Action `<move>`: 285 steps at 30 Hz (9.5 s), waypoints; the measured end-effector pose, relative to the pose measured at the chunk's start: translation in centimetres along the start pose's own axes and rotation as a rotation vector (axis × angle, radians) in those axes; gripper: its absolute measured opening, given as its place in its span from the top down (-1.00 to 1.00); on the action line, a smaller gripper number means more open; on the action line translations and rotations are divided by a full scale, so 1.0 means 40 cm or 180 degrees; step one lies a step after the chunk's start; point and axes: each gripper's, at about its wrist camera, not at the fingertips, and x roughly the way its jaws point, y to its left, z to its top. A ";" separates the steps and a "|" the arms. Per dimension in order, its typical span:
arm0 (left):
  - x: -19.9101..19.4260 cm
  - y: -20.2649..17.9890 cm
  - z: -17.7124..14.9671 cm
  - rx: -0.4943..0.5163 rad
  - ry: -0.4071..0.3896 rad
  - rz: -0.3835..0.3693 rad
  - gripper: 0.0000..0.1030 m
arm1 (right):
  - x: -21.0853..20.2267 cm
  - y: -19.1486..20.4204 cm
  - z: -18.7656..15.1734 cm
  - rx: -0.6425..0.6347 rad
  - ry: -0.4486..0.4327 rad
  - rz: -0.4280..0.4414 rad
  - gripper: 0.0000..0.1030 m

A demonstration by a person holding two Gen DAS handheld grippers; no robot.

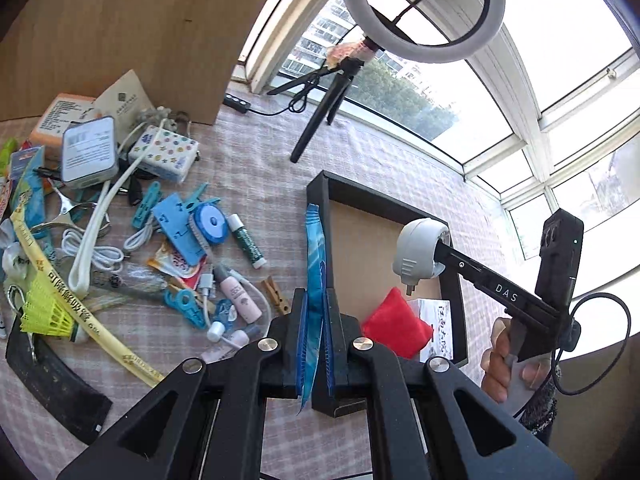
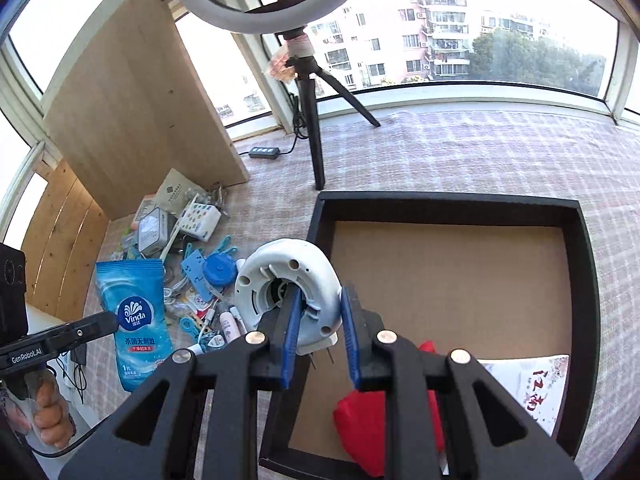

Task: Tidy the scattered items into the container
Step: 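Carry both items into the tray and open both grippers, then grasp the yellow shuttlecock with the left gripper while the right grasps the orange toy, then carry the shuttlecock and toy into the tray and release both, then grasp the metal clip with the left gripper while the right grasps the green lip balm, then carry the metal clip and lip balm into the black tray and open both grippers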

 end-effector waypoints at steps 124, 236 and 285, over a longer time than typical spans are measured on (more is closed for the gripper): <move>-0.240 0.320 -0.100 0.0339 -0.0303 0.0595 0.98 | 0.105 0.271 -0.248 -0.0322 0.0317 0.0369 0.49; -0.089 0.640 -0.111 -0.0658 0.0054 0.1542 0.58 | 0.512 0.347 -0.021 -0.1095 0.1059 -0.0291 0.68; 0.105 -0.217 -0.062 0.1169 0.0148 0.0113 0.64 | -0.086 -0.238 -0.124 0.0602 -0.0152 -0.0672 0.70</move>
